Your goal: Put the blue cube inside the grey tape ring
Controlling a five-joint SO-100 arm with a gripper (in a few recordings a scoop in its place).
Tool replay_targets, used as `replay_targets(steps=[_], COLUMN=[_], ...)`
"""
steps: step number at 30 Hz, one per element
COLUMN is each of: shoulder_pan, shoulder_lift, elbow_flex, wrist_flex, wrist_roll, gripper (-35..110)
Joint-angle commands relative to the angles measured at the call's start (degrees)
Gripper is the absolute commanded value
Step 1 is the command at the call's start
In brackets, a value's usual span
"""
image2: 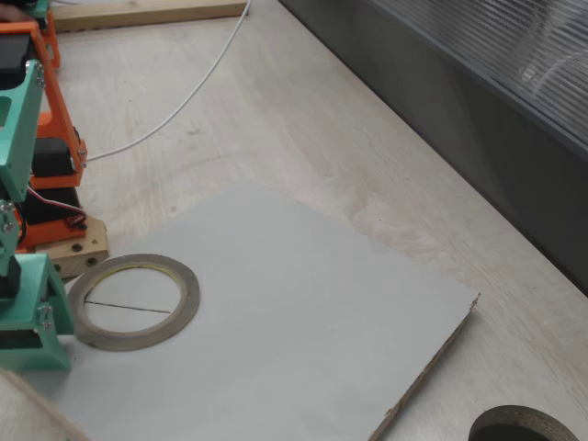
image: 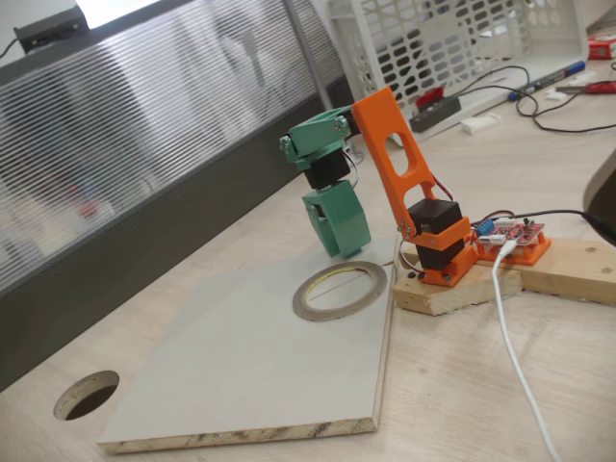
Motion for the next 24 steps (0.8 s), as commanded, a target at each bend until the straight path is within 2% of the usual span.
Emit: replay_targets(steps=[1, 9, 24], shoulder_pan=[0.2, 0.1, 0.3], shoulder_lift=[4.4, 5.8, 20.1], elbow_flex=[0.2, 0.2, 0.9], wrist_flex=[0.5, 0.5, 1.2], wrist_roll=[0.5, 0.5, 0.5], gripper=[19, 5, 4])
